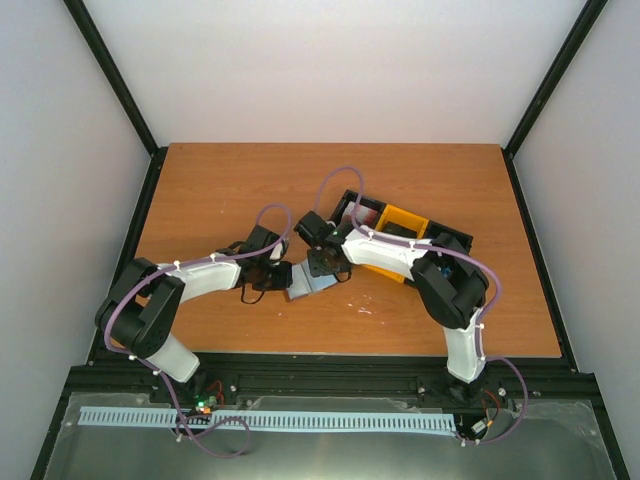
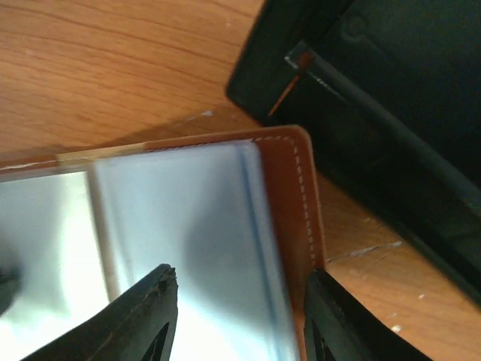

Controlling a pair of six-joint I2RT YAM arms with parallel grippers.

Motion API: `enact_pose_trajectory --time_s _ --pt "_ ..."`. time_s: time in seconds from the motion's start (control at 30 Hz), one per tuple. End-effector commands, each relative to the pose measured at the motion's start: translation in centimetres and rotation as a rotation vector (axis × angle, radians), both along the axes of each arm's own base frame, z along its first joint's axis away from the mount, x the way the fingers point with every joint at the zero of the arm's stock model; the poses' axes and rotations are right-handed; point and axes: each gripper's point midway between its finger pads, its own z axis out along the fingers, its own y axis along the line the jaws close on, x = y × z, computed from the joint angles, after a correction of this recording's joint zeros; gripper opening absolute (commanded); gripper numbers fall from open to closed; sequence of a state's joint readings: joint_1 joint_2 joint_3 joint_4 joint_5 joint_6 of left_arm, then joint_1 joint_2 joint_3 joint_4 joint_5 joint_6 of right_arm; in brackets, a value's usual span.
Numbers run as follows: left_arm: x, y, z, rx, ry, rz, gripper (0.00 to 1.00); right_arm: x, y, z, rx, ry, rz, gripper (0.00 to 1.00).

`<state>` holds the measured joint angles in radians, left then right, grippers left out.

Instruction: Put the credit cards into the card holder

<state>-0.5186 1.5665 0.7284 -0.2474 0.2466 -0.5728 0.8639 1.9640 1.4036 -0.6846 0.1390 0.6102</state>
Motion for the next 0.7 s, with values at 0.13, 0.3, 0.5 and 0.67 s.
enact_pose_trajectory --time_s 0.13,0.3,0.5,0.67 --pt "-1.0 0.7 -0.8 0.035 0.027 -0.054 0.01 -0.1 -1.1 -2.5 -0.074 0.033 0.028 0.34" --pt "-1.2 0.9 -0.4 0.038 0.030 -0.049 0.00 -2.8 -1.8 -3.3 -0.027 0.125 0.018 0.22" --pt "-1.0 0.2 1.3 0.004 0.050 -0.037 0.02 -5.6 -3.4 -3.7 -0.001 0.203 -0.045 0.20" --pt "-1.0 -0.1 1.1 -0.008 0.058 -0.039 0.03 -5.4 -3.6 -3.3 -0.001 0.194 -0.082 0.24"
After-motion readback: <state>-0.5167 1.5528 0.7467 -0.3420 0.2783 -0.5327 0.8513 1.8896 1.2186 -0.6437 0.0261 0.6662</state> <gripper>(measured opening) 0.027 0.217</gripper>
